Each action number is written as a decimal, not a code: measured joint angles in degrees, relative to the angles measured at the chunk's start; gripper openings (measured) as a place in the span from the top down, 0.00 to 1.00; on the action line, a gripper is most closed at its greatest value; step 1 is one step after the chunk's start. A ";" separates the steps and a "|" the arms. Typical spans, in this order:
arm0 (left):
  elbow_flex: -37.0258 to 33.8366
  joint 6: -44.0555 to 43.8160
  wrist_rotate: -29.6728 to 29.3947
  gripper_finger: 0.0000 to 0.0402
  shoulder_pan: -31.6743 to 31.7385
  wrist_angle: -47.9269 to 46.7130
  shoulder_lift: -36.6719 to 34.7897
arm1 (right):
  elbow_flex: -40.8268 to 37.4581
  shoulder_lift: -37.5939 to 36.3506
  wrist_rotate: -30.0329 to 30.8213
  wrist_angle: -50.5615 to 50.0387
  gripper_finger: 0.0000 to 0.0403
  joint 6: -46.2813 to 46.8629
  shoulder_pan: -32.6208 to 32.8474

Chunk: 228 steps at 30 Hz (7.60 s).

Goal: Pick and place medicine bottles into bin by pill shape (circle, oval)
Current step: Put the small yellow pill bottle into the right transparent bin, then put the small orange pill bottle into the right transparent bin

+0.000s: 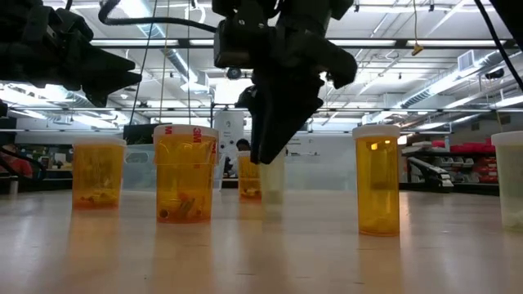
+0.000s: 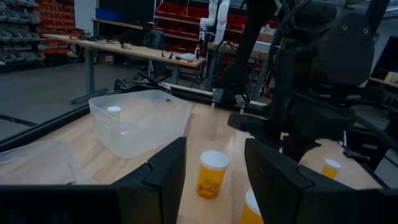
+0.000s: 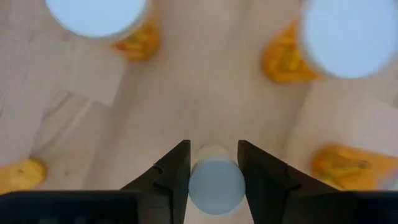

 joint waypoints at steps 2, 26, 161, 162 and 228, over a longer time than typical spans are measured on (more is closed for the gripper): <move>0.00 -0.02 -0.02 0.57 0.01 -0.02 0.00 | 0.88 -0.68 0.97 -2.48 0.68 0.06 -0.59; 0.02 0.00 0.00 0.57 0.02 -0.68 0.22 | 5.14 -6.65 11.99 -15.46 0.67 -0.03 -13.98; 0.02 0.00 -0.02 0.57 0.02 -0.79 0.21 | -15.32 -11.84 4.76 16.06 0.40 23.62 17.39; 0.02 0.00 0.00 0.57 0.02 -0.79 0.20 | -15.57 -11.84 4.76 15.96 0.38 23.56 17.60; 0.00 -0.02 0.00 0.57 0.02 -0.76 0.22 | -21.76 -28.17 28.73 -1.38 0.66 18.38 -2.73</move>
